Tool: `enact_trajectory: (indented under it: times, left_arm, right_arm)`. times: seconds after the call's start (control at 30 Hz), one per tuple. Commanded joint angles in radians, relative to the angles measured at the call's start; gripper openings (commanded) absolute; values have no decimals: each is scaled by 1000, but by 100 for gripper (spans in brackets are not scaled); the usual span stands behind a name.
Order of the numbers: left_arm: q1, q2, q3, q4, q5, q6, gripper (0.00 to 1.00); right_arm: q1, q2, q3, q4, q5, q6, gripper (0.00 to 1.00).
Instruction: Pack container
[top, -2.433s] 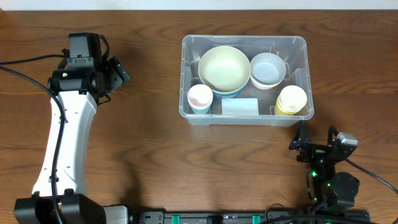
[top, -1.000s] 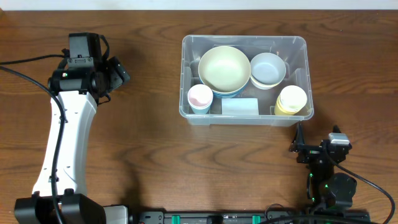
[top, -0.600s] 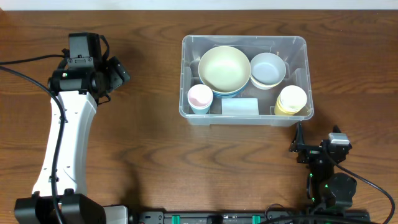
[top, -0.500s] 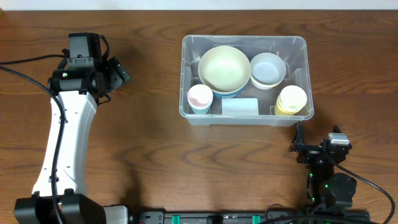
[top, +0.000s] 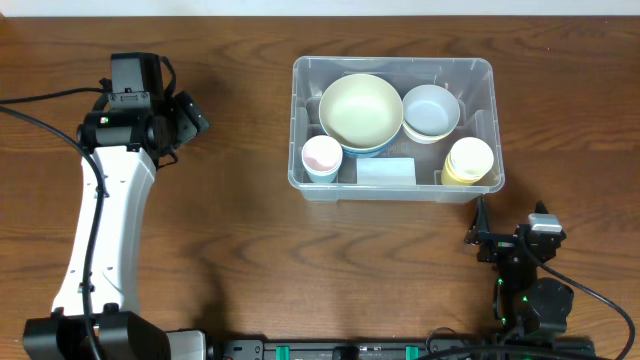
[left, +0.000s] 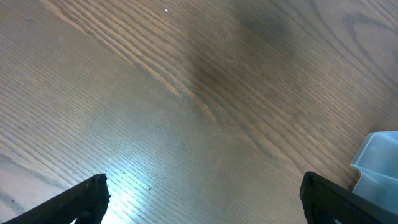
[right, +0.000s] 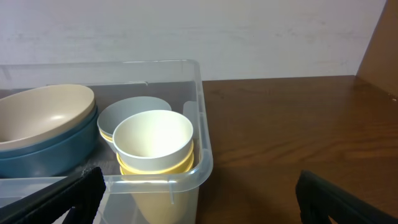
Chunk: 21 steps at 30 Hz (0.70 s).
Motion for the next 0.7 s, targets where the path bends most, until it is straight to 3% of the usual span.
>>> enact_trajectory:
  times: [0.0, 0.13, 0.4, 0.67]
  left_arm:
    - [4, -16, 21, -7, 2, -9, 98]
    - [-16, -15, 21, -18, 18, 2, 98]
    - [-72, -66, -42, 58, 18, 150, 98]
    - [-98, -352, -336, 371, 38, 217, 98]
  right_arm:
    - [8, -10, -8, -1, 10, -13, 99]
    - [8, -10, -7, -1, 10, -13, 99]
    - [8, -9, -7, -1, 10, -13, 99]
    - [8, -9, -8, -1, 10, -13, 99]
